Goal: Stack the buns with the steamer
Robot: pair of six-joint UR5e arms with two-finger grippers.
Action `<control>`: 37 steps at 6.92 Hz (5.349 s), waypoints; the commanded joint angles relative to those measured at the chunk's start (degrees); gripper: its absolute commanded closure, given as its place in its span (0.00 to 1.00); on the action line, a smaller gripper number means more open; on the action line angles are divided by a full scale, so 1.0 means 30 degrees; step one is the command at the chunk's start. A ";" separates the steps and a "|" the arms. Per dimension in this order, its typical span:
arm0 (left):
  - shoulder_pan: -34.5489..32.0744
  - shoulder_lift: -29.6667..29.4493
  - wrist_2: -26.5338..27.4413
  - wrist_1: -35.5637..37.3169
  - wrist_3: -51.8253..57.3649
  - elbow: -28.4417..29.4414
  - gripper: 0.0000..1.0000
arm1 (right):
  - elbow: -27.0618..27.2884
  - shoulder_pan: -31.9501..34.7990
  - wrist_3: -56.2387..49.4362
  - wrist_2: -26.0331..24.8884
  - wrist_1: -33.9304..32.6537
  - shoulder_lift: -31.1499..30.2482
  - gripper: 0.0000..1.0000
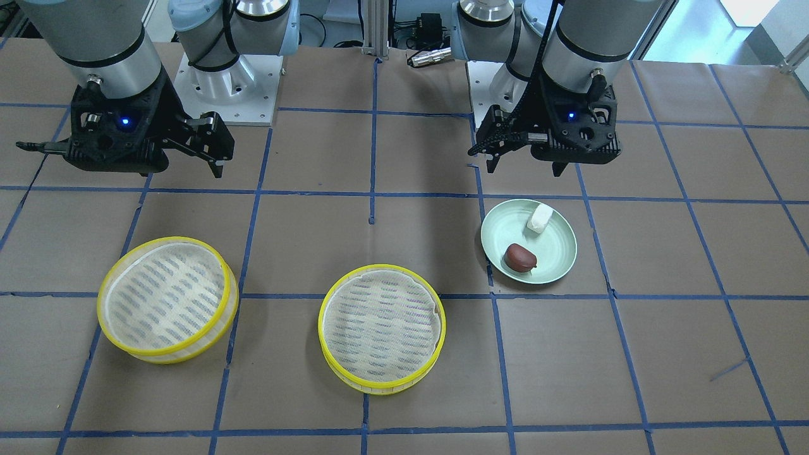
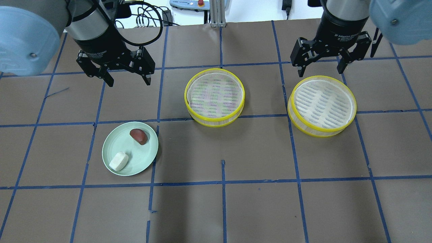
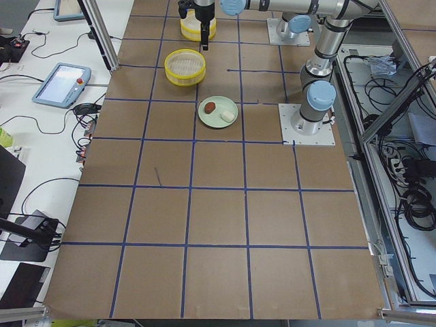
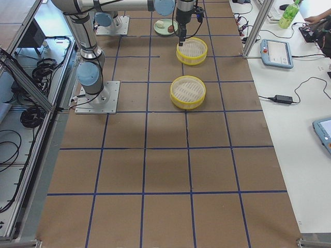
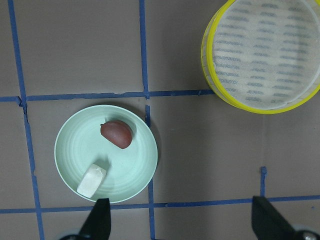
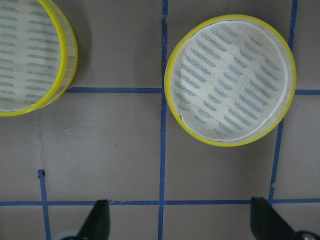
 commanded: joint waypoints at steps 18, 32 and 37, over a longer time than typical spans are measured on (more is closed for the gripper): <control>0.3948 -0.3756 -0.2739 0.3853 0.1824 -0.4969 1.00 | -0.0032 -0.1723 -0.2575 0.0102 -0.2914 0.1428 0.00; 0.3309 -0.4608 -0.1172 0.5071 0.1371 -0.3236 0.00 | 0.4596 -0.7060 -0.9170 -0.0513 -0.9953 0.6796 0.42; 0.4471 -0.5656 -0.1052 0.7910 0.5289 -0.7819 0.22 | 0.4070 -0.7002 -0.8907 -0.0426 -0.9750 0.6214 0.94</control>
